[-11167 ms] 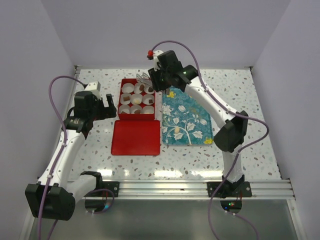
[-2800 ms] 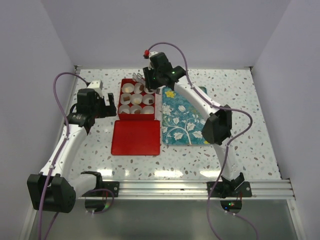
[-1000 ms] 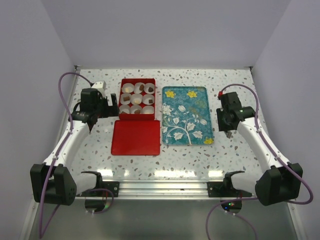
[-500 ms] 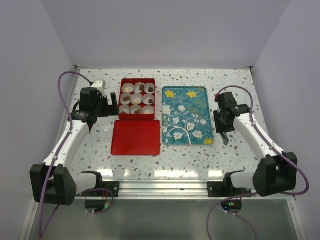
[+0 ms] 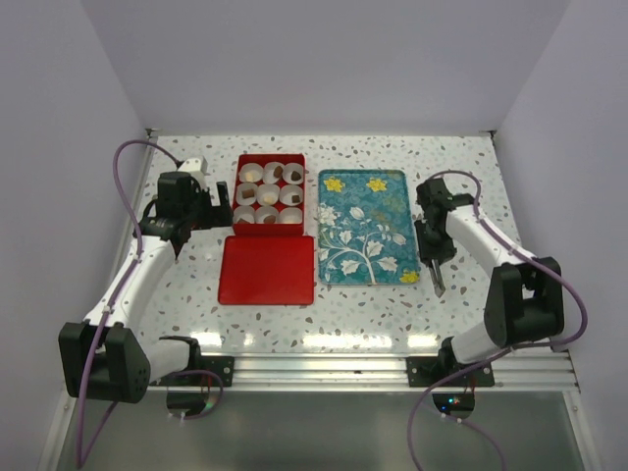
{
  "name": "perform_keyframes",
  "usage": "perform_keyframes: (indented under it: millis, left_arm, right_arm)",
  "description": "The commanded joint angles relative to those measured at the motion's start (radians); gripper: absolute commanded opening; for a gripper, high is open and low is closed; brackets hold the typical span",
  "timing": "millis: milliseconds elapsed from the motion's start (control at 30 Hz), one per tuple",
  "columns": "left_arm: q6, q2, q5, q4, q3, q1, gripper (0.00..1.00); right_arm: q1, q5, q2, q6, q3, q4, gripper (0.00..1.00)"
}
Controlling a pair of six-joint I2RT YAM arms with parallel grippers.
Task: Pack the chocolate
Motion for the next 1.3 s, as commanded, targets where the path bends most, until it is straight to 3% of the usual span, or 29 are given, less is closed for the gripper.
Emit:
perform_keyframes:
  millis: [0, 1000, 1267]
  left_arm:
    - [0.017, -0.013, -0.017, 0.023, 0.043, 0.001, 1.0]
    - [0.026, -0.055, -0.066, -0.018, 0.046, 0.009, 1.0]
    - [0.028, -0.053, -0.069, -0.023, 0.05, 0.009, 1.0]
  right_arm:
    - [-0.016, 0.028, 0.036, 0.033, 0.069, -0.009, 0.35]
    - [-0.164, 0.039, 0.484, 0.021, 0.384, 0.187, 0.36]
    - [-0.171, 0.06, 0.535, 0.003, 0.453, 0.232, 0.43]
